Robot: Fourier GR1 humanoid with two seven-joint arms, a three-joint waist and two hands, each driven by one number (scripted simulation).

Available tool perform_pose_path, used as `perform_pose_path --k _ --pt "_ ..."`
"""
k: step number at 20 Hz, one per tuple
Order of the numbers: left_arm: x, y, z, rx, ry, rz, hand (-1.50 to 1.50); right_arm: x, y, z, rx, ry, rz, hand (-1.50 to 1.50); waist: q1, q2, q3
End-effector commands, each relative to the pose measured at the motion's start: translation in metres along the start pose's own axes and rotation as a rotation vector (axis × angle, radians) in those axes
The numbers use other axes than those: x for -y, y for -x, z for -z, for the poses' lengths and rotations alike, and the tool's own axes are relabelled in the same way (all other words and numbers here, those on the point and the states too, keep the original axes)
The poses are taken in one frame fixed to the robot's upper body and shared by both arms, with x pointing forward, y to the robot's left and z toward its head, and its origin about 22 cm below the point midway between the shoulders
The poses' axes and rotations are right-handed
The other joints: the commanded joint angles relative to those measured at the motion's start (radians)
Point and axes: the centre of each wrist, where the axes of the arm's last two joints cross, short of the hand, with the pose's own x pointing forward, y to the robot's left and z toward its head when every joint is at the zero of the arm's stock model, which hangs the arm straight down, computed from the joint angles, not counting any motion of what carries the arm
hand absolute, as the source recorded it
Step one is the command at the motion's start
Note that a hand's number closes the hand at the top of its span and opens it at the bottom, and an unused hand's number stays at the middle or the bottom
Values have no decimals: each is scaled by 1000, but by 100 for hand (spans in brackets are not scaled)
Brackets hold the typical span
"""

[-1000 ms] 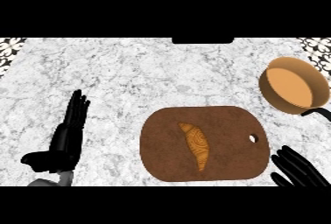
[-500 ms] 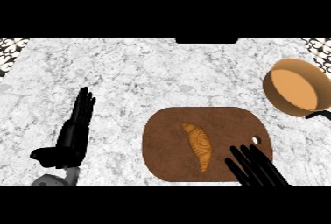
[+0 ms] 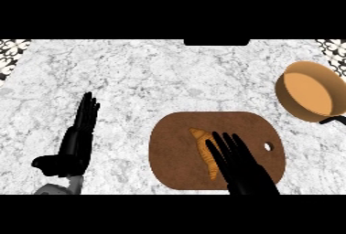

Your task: Pick the croissant from the cutting board and place it in the pot

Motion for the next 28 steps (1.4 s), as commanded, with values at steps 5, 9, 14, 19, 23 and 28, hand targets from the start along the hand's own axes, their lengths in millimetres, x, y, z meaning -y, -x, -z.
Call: perform_pose_path --k 5,9,14,19,23,28 --pt "8 -13 -1 -1 8 -16 0 -34 26 20 -31 -53 6 -150 -2 -1 1" --pt "-4 7 5 -11 -11 -3 0 -44 3 35 -15 -47 -3 -150 -4 0 1" --pt "-13 -1 0 4 -1 -8 0 -56 15 36 -39 -59 -9 -150 -3 -1 1" --pt "11 13 9 -4 2 -3 0 -67 17 56 -27 -55 -11 -150 -4 0 1" --pt "1 -7 2 -6 2 11 0 -76 22 55 14 -56 -52 150 -2 0 1" --pt "-6 -8 -2 -6 -1 19 0 -50 3 60 70 136 -87 150 -3 -1 1"
